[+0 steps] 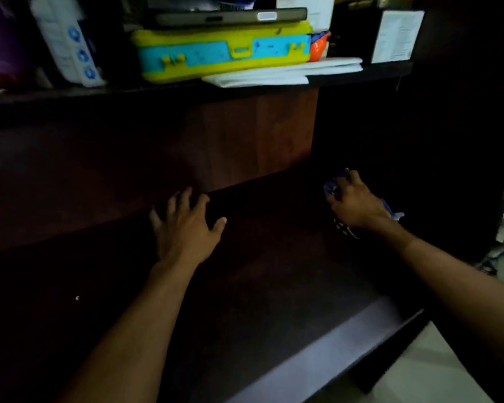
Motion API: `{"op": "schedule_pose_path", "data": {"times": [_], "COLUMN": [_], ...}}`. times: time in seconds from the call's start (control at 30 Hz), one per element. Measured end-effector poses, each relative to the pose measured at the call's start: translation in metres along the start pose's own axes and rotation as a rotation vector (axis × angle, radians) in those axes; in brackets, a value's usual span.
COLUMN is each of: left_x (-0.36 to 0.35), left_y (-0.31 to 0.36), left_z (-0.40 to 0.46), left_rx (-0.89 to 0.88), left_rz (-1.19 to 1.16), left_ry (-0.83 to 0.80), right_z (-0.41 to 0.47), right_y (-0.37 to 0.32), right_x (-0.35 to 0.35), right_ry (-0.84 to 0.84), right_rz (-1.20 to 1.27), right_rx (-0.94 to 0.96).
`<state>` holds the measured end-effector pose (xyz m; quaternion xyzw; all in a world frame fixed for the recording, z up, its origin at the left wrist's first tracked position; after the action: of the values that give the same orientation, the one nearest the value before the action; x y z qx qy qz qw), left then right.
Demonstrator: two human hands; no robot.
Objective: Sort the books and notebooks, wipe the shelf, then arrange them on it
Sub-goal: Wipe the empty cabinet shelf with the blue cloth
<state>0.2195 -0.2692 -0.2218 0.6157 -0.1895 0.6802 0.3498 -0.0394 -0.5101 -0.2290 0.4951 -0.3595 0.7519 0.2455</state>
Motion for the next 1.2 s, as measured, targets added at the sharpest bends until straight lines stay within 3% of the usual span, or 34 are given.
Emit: {"op": "schedule_pose_path", "data": {"times": [0.13, 0.2, 0.4, 0.67, 0.77, 1.0, 1.07, 1.2], "left_x": [0.003, -0.004, -0.008, -0.011, -0.008, -0.010, -0.005, 0.000], "left_y": [-0.043, -0.037, -0.030, -0.022, -0.020, -0.025, -0.023, -0.013], "left_z": [0.013, 0.013, 0.020, 0.016, 0.017, 0.015, 0.011, 0.006], "left_rx": [0.167, 0.119, 0.060, 0.008, -0.004, 0.024, -0.007, -0.123], "left_rz": [-0.231, -0.203, -0.193, -0.201, -0.189, -0.189, -0.216, -0.382], "left_ry": [-0.030, -0.085, -0.017, -0.051, -0.046, -0.049, -0.034, 0.003], "right_z": [0.011, 0.015, 0.060, 0.092, 0.085, -0.017, -0.010, 0.031], "right_y": [-0.008, -0.013, -0.035, -0.054, -0.076, -0.206, -0.182, -0.066], "right_x": [0.002, 0.004, -0.012, -0.025, -0.022, -0.054, -0.047, -0.019], "right_ry": [-0.020, -0.035, -0.100, -0.065, -0.137, -0.282, -0.272, -0.195], "right_rz": [-0.015, -0.033, -0.030, -0.047, -0.034, 0.052, 0.082, -0.021], "right_rx": [0.027, 0.019, -0.052, -0.101, 0.009, 0.495, 0.457, 0.167]}}
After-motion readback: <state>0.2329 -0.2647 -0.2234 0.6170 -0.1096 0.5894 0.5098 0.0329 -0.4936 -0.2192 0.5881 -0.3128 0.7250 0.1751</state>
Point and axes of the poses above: each hand's wrist, its own z-axis towards the middle knuckle, its own x-axis out of the back of the hand, y = z × x, the point moved 8 cm from there along z, towards the middle knuckle, and after that the axes turned 6 degrees about x, right-handed, at the moved point
